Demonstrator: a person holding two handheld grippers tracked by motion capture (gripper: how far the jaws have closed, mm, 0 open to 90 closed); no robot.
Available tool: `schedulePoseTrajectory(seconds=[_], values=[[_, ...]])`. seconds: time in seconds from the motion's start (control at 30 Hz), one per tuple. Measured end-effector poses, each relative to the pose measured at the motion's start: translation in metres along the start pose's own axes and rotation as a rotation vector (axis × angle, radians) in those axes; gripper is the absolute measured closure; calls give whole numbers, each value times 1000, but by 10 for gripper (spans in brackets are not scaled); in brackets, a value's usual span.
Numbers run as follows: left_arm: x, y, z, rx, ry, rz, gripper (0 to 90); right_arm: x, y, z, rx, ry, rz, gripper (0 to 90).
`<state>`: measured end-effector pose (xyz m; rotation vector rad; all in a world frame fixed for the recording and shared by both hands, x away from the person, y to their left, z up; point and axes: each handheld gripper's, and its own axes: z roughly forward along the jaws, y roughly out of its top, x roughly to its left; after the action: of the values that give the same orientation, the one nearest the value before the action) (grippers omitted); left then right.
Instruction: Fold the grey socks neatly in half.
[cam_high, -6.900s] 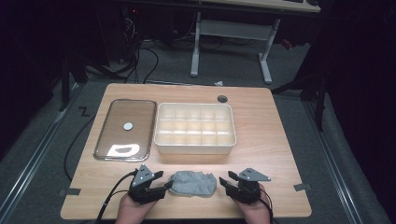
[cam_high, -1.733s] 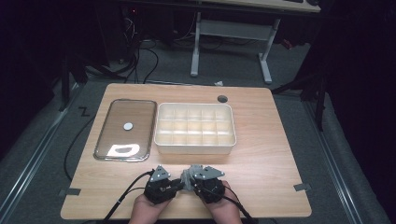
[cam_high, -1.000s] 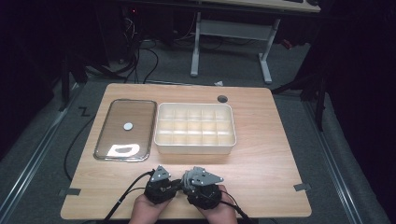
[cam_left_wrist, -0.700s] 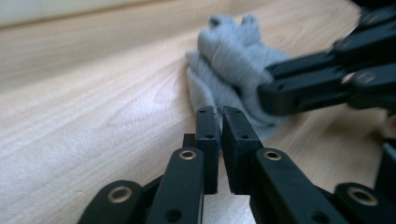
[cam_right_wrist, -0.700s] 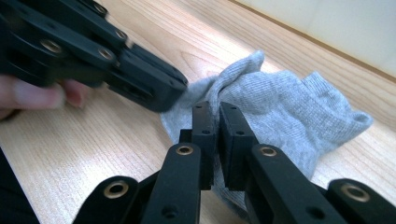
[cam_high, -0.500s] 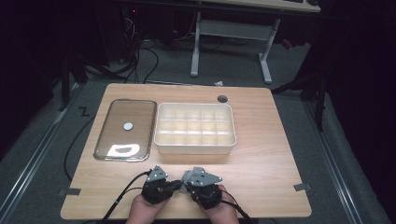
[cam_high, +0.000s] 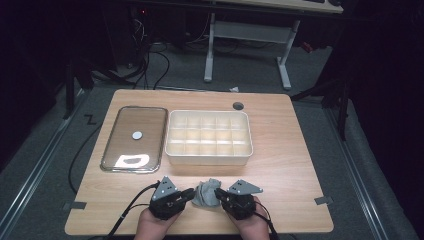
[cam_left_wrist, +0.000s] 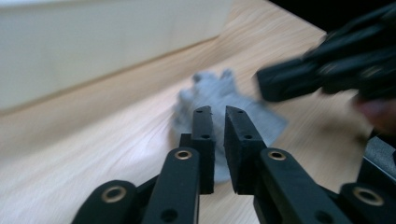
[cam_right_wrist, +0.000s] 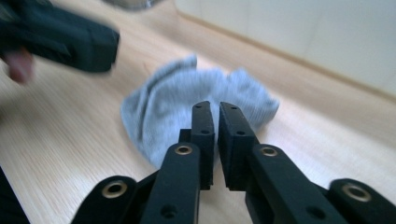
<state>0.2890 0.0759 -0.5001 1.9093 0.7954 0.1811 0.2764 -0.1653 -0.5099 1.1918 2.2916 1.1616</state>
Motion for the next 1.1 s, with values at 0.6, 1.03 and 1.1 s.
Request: schedulePoseTrajectory(seconds=[0.6,1.03,1.1], values=[[-4,-11,38,155,203,214,897,6,-8,18,57,-3,-58,876],[-4,-18,37,128,222,197,900,6,-7,3,-21,-40,50,710],[-4,-19,36,127,221,184,900,6,-7,5,-26,-42,74,642]])
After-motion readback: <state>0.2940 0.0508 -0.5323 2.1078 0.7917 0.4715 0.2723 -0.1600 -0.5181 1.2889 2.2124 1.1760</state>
